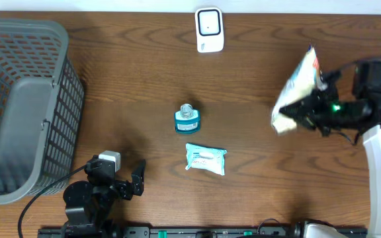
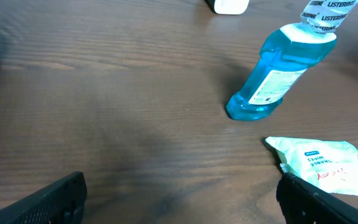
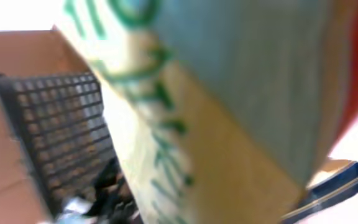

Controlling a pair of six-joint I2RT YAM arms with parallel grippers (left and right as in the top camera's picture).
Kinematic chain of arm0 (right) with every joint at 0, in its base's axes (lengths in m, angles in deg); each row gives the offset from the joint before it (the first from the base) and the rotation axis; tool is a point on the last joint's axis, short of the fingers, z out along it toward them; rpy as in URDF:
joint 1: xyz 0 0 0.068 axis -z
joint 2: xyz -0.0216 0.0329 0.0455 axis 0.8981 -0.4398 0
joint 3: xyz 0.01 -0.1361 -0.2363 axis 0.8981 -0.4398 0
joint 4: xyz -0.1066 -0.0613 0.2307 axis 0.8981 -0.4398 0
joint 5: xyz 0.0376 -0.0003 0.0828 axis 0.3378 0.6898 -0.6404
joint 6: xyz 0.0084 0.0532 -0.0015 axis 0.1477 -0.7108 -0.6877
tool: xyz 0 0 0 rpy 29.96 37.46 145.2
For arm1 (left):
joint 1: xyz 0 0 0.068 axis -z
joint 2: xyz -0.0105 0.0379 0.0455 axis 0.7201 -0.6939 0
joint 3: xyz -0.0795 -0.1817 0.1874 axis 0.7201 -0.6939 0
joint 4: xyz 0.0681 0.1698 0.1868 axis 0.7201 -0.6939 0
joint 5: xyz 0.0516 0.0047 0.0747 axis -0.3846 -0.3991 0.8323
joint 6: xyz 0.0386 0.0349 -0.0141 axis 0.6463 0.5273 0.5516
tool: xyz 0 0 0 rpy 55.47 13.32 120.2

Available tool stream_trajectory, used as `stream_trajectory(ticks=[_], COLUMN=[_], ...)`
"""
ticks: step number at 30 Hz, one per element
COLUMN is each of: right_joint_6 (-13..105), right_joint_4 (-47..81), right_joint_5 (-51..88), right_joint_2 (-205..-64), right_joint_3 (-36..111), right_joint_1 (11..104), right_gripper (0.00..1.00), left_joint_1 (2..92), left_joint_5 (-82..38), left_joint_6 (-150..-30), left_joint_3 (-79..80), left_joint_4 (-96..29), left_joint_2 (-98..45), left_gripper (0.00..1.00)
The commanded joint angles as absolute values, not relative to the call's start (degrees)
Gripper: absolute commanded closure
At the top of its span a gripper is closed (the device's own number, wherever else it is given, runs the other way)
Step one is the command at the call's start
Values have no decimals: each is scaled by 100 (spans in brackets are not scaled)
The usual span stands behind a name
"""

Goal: Scan the item barcode
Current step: 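Lift the yellow snack bag and carry it up to the scanner, then move the snack bag to the right table edge and release it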

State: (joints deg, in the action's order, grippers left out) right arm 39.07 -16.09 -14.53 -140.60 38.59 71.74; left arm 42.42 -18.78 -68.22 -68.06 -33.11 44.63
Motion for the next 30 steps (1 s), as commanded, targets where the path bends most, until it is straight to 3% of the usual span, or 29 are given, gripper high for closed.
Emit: stream_trajectory(ticks=[1, 3, 8, 13, 21, 30], right_joint_6=[3981, 3986, 3874, 3850, 3861, 4110], right_joint_4=[-925, -475, 1151, 2740, 4590, 4690], right_joint_5=[-817, -799, 842, 1054, 1830, 2355], right_joint_2=[-14029, -14051, -14184, -14587, -16313, -18936], right_joint_3=[3905, 3905, 3905, 3905, 4313, 7242], right_joint_1=[6601, 6236, 4728, 3767, 3762, 3904], right_gripper=[99, 99, 99, 99, 99, 99], left_joint_1=[4260, 4260, 4260, 4260, 4260, 4260], left_joint_5=[-1867, -1867, -1867, -1867, -1867, -1867], left_joint_6=[-6741, -6741, -6741, -6741, -6741, -6741], left_joint_3=[-6779, -6779, -6779, -6779, -6779, -6779], left_joint_4=[-3309, -3309, -3309, -3309, -3309, -3309], left_joint_2=[4498, 4498, 4498, 4498, 4498, 4498], left_gripper=[2, 2, 2, 2, 2, 2])
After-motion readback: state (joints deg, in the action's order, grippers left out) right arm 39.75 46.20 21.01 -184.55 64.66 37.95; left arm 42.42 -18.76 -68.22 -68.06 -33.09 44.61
